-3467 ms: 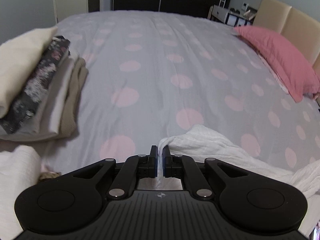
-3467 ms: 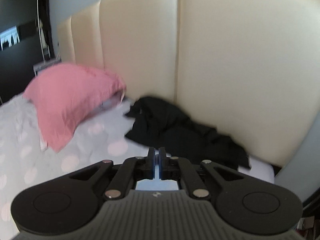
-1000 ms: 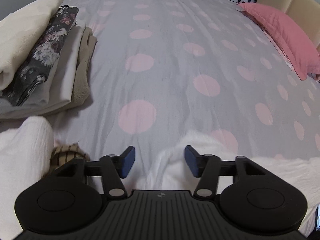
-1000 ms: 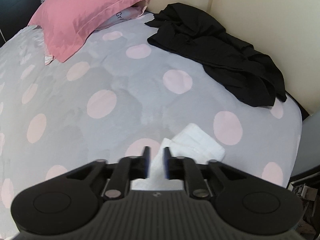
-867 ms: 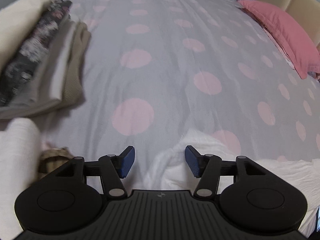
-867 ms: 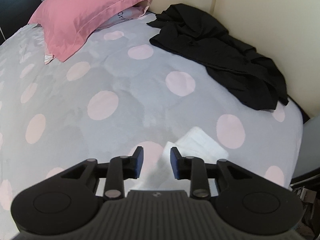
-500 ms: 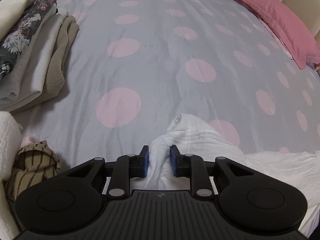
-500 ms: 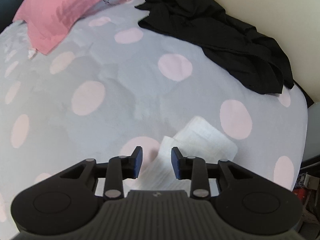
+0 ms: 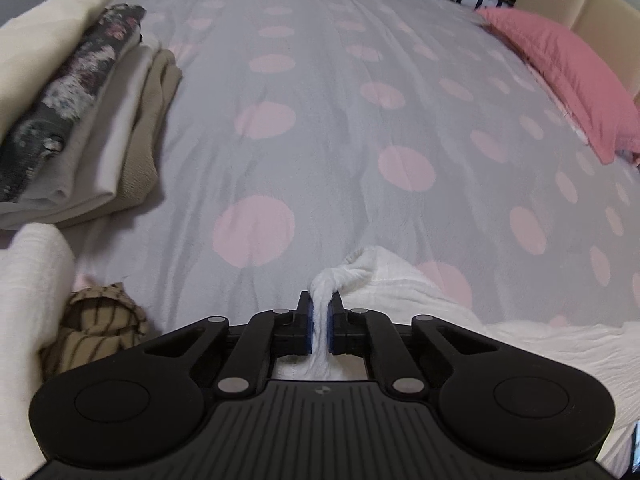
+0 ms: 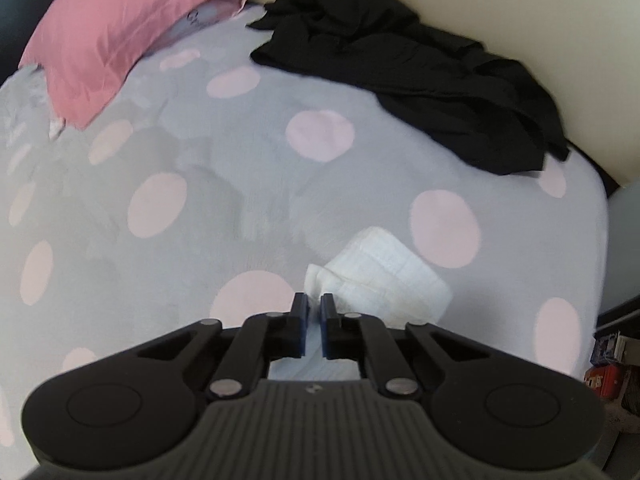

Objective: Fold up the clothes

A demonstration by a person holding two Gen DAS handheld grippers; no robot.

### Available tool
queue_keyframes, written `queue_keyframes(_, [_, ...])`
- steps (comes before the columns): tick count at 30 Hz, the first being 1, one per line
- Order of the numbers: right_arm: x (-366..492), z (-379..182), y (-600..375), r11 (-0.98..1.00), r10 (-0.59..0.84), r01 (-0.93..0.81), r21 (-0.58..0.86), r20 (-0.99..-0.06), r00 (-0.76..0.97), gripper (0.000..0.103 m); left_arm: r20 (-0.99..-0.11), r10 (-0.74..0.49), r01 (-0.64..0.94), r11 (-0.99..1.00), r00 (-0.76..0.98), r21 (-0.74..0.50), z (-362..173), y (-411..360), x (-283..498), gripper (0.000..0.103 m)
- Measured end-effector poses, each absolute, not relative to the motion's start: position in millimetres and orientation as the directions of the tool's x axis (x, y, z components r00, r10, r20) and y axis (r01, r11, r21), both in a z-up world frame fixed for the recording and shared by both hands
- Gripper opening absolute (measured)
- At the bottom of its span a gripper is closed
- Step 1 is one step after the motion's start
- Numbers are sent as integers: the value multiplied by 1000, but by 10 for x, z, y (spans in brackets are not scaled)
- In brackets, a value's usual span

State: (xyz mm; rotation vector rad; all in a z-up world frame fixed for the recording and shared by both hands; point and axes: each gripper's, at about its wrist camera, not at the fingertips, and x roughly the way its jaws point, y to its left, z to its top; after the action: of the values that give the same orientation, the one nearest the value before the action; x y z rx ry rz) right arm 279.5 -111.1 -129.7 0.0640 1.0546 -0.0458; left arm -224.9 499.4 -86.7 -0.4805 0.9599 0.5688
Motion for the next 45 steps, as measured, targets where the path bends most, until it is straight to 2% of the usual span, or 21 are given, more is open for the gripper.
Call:
queue_keyframes(11, [2430,-1035,-1451,979,90,112,172,-850,520,8,-832,251,-650,742,495,-163,-564,4877,-2487,4])
queue_keyframes(13, [2388,-1091,-1472,976,97,119,182,-855,509,15,-832,246,-652,739,498,-172,-562,4858,-2507,4])
queue_keyframes(18, [2355,-1201,-1484,971,104,140,196,-866,490,16,-831,244,-651,738,500,-175,-561,4810,-2536,4])
queue_keyframes(21, [2415,-1170,-1408,977,94,118,175,-862,499,27,-835,246,-656,736,491,-169,-589,4810,-2526,4])
queue_keyframes(22, [2446,-1163,-1357,982,85,104,158,-860,503,28,-838,246,-659,733,488,-168,-602,4814,-2519,4])
queue_keyframes(34, [3020,-1406,-883,998,-16,53,13,-862,506,32,-865,237,-676,722,442,-147,-827,4901,-2448,4])
queue_keyframes(38, [3144,-1583,-889,992,-105,112,-58,-870,481,30,-870,230,-675,723,436,-146,-876,4927,-2398,4])
queue_keyframes(43, [3127,-1585,-1038,989,-79,149,-6,-869,489,10,-872,225,-670,728,435,-147,-909,4935,-2355,4])
queue_keyframes(45, [3093,-1524,-1070,988,-66,151,12,-861,504,8,-872,226,-673,725,434,-147,-913,4937,-2358,4])
